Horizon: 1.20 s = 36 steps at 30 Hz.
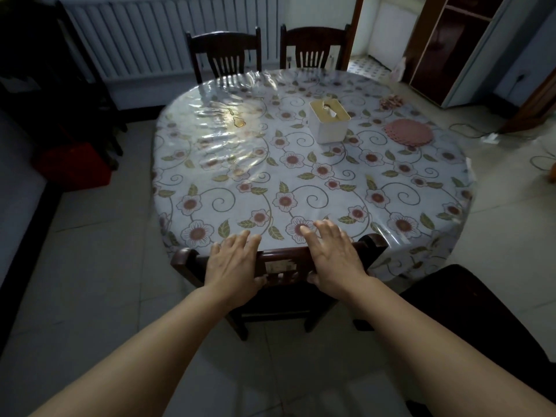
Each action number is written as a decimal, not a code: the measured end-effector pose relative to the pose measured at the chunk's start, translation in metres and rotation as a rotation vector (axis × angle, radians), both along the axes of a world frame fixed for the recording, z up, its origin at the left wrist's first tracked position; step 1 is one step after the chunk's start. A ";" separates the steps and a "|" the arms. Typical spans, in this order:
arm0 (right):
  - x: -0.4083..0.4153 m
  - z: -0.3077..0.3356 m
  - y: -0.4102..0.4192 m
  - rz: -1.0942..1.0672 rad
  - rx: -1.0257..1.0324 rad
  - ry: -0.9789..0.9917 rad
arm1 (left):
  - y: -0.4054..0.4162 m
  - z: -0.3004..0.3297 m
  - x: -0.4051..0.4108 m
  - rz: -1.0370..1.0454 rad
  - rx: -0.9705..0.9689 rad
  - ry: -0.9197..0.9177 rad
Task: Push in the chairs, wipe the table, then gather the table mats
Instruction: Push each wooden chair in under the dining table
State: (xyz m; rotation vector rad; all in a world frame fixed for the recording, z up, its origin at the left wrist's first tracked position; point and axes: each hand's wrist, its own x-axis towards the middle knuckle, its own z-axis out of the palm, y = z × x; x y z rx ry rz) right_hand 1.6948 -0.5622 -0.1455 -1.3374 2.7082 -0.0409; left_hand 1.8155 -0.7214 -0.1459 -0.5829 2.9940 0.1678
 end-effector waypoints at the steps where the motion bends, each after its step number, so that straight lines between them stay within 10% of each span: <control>1: 0.002 0.003 0.003 -0.001 0.007 -0.014 | 0.004 0.006 0.000 -0.002 0.003 -0.002; 36: 0.029 0.074 0.423 -0.837 -0.076 0.101 | 0.399 0.072 -0.121 -0.783 0.166 0.035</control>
